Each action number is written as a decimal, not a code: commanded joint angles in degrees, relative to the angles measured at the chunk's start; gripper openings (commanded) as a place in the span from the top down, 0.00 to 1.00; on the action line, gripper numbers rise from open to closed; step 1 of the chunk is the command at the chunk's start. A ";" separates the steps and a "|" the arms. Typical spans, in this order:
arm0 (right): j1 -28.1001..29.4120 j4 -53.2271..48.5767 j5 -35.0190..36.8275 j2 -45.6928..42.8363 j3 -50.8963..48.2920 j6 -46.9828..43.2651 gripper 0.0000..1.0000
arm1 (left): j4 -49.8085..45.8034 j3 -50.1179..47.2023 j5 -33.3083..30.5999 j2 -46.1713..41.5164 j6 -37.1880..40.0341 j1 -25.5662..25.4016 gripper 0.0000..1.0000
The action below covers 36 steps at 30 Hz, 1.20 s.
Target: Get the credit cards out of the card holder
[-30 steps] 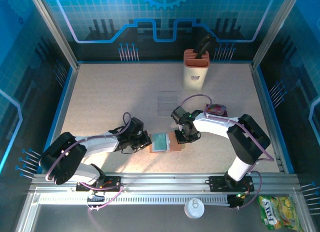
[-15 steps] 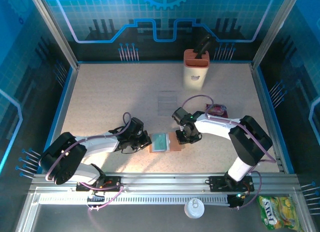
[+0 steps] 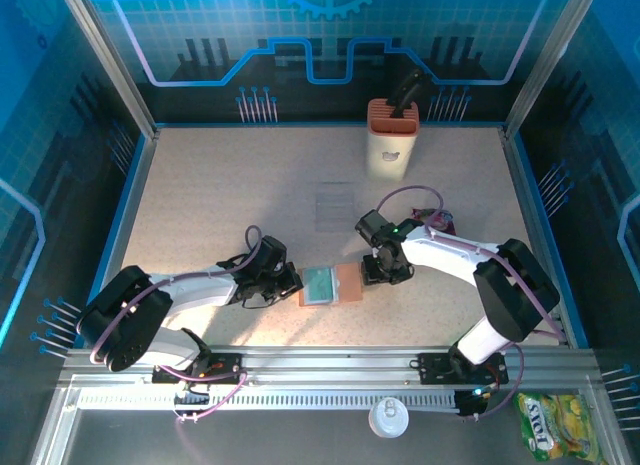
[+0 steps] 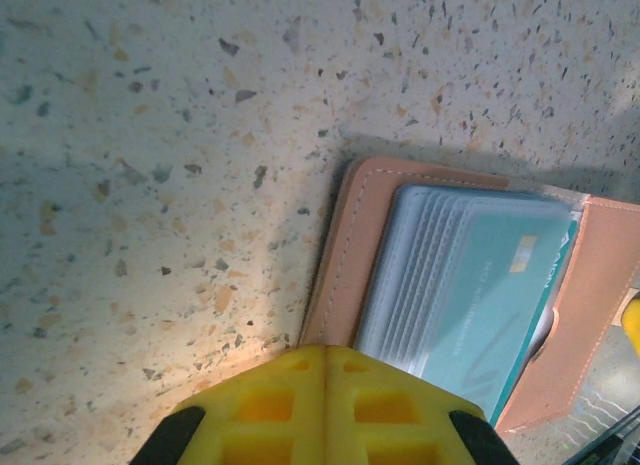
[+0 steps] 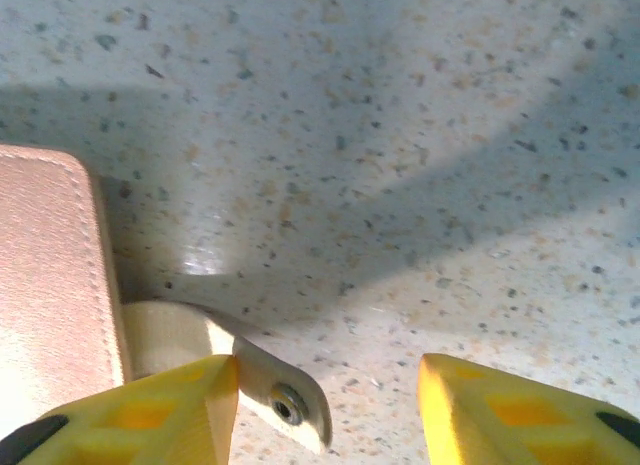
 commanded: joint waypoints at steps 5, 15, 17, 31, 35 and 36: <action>-0.94 -6.27 3.79 -2.22 1.42 0.37 0.46 | -2.30 -1.57 -1.26 -0.71 -0.35 -0.31 1.00; 2.76 -9.59 2.57 -6.58 7.88 1.78 0.47 | -3.03 -0.17 -0.14 -2.20 -0.01 -0.35 1.00; 3.90 -10.92 3.08 -6.60 10.13 1.78 0.47 | -3.35 0.13 -0.19 -2.40 0.06 -0.35 1.00; 16.66 -6.99 -4.61 2.21 22.87 1.69 0.49 | -5.00 0.69 -0.39 -3.04 0.55 -0.33 1.00; 18.52 -4.94 -7.45 6.99 24.30 2.68 0.48 | -6.09 1.05 -0.58 -2.70 0.76 -0.29 1.00; 18.66 -4.80 -7.53 8.08 24.39 3.13 0.47 | -6.19 1.12 -0.72 -2.67 0.81 -0.36 1.00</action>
